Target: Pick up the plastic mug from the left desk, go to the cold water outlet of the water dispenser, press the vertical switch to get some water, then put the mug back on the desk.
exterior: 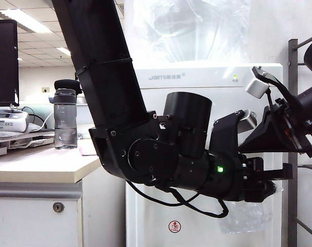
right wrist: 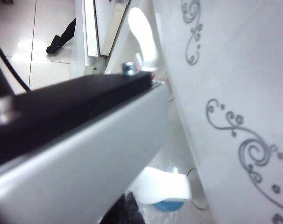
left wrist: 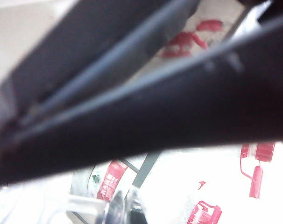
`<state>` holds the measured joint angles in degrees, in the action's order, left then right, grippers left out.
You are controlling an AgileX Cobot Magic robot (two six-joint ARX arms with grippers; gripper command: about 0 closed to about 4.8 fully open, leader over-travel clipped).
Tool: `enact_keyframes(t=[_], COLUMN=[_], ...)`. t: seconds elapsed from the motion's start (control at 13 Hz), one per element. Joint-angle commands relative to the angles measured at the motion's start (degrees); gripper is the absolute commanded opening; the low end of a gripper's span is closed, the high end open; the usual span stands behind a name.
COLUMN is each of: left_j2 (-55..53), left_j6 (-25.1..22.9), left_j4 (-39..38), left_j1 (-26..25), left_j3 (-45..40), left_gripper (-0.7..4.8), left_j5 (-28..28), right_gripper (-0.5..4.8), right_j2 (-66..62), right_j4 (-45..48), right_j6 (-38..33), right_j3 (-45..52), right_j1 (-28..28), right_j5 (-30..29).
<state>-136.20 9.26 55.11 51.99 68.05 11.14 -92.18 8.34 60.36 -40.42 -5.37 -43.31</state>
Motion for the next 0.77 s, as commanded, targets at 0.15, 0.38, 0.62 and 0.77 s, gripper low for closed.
enact_keyframes(t=[0.15, 0.38, 0.62, 0.77], left_j2=[0.44, 0.44, 0.44, 0.44], left_j6=[-0.24, -0.22, -0.22, -0.22], left_j4=[2.97, 3.89, 4.15, 4.09], left_j1=[0.15, 0.15, 0.15, 0.15], left_j3=[0.33, 0.33, 0.33, 0.33], left_gripper=[-0.06, -0.06, -0.06, -0.06], left_j5=[0.24, 0.24, 0.24, 0.26], right_gripper=[-0.05, -0.05, -0.05, -0.05], right_j2=[0.04, 0.04, 0.04, 0.07], right_j4=[2.84, 3.13, 3.37, 3.5], right_j6=[-4.09, -9.68, -18.49, -20.87], right_j3=[-0.26, -0.31, -0.31, -0.31], right_j1=[-1.9, -2.51, -2.58, -2.56], right_j5=[-1.18, 4.17, 11.5, 11.45])
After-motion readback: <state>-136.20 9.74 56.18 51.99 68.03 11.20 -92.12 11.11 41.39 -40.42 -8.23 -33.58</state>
